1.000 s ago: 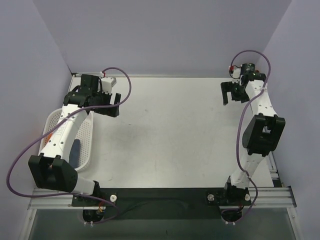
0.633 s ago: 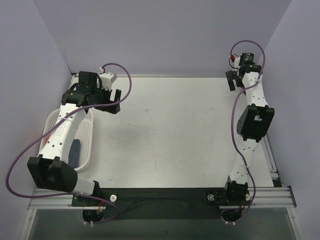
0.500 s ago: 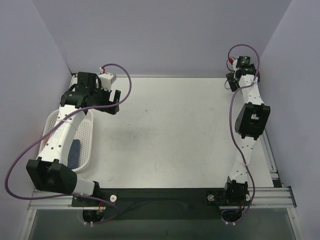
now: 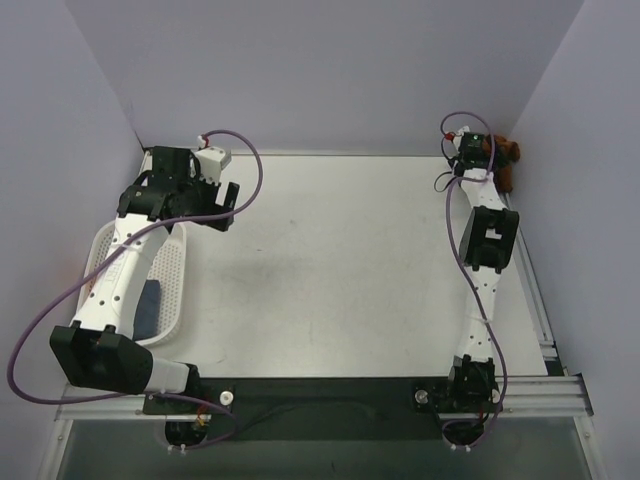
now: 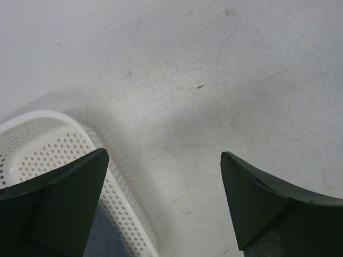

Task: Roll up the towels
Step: Move the towel to the center of the board

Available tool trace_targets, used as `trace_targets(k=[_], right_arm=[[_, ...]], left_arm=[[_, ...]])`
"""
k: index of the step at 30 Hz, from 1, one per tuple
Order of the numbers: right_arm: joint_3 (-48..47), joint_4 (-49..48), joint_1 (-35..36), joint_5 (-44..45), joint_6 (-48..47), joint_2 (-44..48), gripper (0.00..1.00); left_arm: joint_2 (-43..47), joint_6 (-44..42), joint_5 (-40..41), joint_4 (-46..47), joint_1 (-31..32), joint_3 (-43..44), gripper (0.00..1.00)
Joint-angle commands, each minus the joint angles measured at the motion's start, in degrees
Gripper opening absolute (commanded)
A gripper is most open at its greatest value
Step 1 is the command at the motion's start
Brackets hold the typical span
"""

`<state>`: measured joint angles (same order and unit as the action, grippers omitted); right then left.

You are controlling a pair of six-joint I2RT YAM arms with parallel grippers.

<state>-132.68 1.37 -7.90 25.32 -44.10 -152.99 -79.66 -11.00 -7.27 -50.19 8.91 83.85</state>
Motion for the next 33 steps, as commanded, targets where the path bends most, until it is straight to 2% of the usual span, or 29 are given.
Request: trace_targets(k=[1,5,8,11,12,14,15,16,18,21,26,33], right_arm=[[-1.4,-9.4,-0.4,1.7,-6.3,-2.1,1.0],[-3.3,-14.0,-1.0,0.6,-11.4,-5.8,1.0],[-4.1,-13.2,-1.3,-1.1,-11.6,-6.9,0.95],[-3.6,-10.7,-0.9,-2.6,-11.5,-5.8,0.66],[-3.3,-9.1,-0.6,-3.0,-11.5,-4.9,0.45],[-2.2,-8.0,-0.1,-3.2,-11.5,-3.5,0.22],[-0.8,-8.1,0.5,-3.0,-11.5,-2.7,0.04],[-0.3,-7.0,0.9,-2.9,-11.5,-1.1,0.0],[0.0,-3.3,1.9,-2.6,-10.4,0.6,0.0],[2.7,3.5,3.8,-4.1,-6.6,8.6,0.0],[17.4,10.7,12.2,-11.2,-2.9,22.5,0.0],[16.8,35.4,26.2,-21.9,8.7,31.8,0.0]], left_arm=[[-0.4,0.7,-0.2,1.0,0.1,0.3,0.97],[-1.0,0.7,0.3,0.5,0.1,0.3,0.97],[-1.2,0.6,0.7,0.0,0.2,0.8,0.97],[-1.6,0.6,1.0,-0.2,0.1,1.3,0.97],[-1.6,1.1,1.2,-0.2,0.2,1.4,0.97],[-2.1,1.4,0.7,-0.3,0.1,1.8,0.97],[-2.2,1.6,0.3,-0.3,0.2,1.8,0.97],[-2.2,1.9,-0.2,-0.4,0.1,1.9,0.97],[-1.9,2.0,-0.9,-0.5,0.1,1.9,0.97],[-0.8,2.2,-2.0,-0.4,0.1,1.7,0.97],[0.5,4.3,-5.6,-0.1,-0.1,1.4,0.97],[1.3,7.2,-10.2,-0.3,-3.0,2.5,0.97]])
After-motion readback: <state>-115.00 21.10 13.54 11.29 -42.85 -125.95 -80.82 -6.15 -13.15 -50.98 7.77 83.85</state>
